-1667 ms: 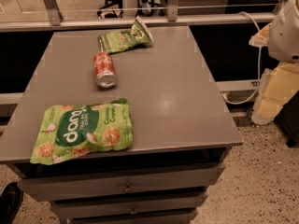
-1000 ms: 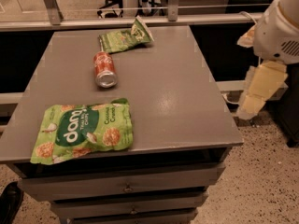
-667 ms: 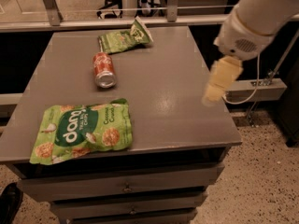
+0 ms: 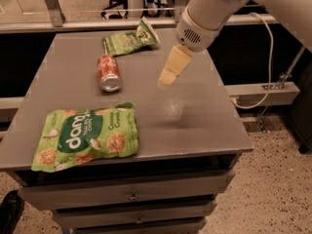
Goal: Place coke can upright
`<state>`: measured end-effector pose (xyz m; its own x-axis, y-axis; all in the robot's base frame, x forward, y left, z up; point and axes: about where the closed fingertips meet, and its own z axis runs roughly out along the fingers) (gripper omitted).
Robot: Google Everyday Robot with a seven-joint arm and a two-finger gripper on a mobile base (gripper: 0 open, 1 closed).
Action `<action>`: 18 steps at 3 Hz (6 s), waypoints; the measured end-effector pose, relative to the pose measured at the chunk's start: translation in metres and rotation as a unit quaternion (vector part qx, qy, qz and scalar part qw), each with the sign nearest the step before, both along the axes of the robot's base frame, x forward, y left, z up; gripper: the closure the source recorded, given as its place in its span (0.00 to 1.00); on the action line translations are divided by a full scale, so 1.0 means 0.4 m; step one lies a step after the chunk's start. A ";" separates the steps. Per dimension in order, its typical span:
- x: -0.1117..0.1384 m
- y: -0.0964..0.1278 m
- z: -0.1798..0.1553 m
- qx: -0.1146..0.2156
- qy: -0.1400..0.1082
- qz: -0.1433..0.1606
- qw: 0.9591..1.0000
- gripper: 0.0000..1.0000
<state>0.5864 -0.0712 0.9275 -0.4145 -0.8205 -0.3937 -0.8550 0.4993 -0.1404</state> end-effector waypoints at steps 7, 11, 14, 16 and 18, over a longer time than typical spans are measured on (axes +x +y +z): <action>0.304 0.477 -0.080 0.088 0.042 -0.138 0.986 0.00; 0.320 0.499 -0.196 -0.004 0.032 -0.295 0.955 0.00; 0.325 0.502 -0.185 -0.013 0.021 -0.296 0.955 0.88; 0.355 0.494 -0.064 0.167 -0.059 -0.122 0.977 1.00; 0.355 0.435 0.044 0.348 -0.088 -0.044 0.932 1.00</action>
Offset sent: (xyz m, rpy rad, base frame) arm 0.0168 0.0161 -0.0055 -0.0635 0.0048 -0.0665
